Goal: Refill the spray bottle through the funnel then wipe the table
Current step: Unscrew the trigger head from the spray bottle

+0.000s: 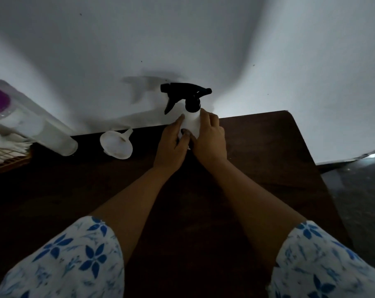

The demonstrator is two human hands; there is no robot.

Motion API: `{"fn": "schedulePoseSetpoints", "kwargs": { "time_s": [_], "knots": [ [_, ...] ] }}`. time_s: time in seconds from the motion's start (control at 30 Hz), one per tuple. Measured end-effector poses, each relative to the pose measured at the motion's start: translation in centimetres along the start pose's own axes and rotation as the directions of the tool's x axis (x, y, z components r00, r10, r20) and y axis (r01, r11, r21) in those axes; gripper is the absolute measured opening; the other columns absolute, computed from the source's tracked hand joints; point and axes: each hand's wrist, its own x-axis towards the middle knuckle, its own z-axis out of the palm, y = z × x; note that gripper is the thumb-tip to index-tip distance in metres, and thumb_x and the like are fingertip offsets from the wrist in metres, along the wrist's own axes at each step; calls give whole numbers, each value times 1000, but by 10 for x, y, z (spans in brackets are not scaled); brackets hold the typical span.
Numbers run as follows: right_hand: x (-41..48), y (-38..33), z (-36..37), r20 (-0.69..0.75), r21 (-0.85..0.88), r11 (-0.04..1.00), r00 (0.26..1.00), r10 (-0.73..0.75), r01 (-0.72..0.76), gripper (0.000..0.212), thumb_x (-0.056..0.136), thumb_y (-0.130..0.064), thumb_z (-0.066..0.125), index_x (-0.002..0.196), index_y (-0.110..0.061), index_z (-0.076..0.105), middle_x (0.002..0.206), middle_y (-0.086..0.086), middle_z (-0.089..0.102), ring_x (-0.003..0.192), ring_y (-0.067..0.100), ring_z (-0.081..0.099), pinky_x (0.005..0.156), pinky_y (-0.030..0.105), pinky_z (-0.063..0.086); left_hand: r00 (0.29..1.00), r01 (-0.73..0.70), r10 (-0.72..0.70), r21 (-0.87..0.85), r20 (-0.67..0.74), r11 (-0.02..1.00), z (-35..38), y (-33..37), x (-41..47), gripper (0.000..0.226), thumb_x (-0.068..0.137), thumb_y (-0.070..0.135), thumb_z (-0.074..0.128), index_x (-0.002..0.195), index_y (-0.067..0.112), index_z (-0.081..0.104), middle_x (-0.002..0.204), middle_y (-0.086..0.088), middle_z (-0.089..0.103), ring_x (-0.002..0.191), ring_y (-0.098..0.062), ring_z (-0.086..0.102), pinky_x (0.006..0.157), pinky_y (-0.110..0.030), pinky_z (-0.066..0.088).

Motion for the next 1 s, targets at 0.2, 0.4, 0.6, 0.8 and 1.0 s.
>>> {"fn": "schedulePoseSetpoints", "kwargs": {
  "time_s": [0.2, 0.4, 0.6, 0.8, 1.0],
  "knots": [
    [-18, -13, -7, -41, 31, 999, 999, 30, -29, 43, 92, -35, 52, 132, -20, 45, 126, 10, 48, 107, 35, 47, 82, 40, 47, 983, -170, 162, 114, 82, 979, -12, -4, -13, 67, 87, 58, 36, 133, 11, 43, 119, -7, 55, 110, -15, 49, 92, -13, 40],
    [-70, -31, -8, -45, 72, 995, 996, 74, -70, 40, 91, -34, 55, 128, -23, 47, 129, 7, 47, 108, 31, 47, 83, 39, 49, 989, -120, 114, 57, 92, 991, -30, 7, -69, 63, 85, 59, 36, 132, 17, 43, 124, -3, 51, 118, -12, 45, 100, -30, 40],
    [-148, -61, -7, 54, 70, 991, 993, 109, -112, 47, 90, -44, 51, 134, -30, 40, 133, 6, 43, 117, 28, 40, 92, 40, 45, 997, -48, 53, -108, 47, 993, -60, 11, -161, 55, 85, 40, 36, 134, 14, 41, 132, -5, 47, 120, -4, 44, 101, -15, 36],
    [-242, -101, -4, 147, 26, 996, 985, 85, -90, 53, 91, -46, 48, 139, -29, 32, 132, 7, 41, 119, 26, 39, 94, 36, 40, 994, -32, 33, -13, 100, 999, -103, 0, -255, 61, 82, 29, 56, 138, 21, 35, 140, 0, 40, 129, -9, 39, 104, -31, 40],
    [-312, -124, 14, 179, 49, 993, 979, 95, -105, 53, 93, -44, 47, 139, -24, 32, 135, 8, 39, 123, 26, 38, 96, 35, 40, 997, -17, 4, 155, 81, 988, -128, -9, -310, 60, 83, 36, 63, 136, 29, 36, 139, 7, 33, 123, -3, 37, 94, -17, 35]
  ]
}}
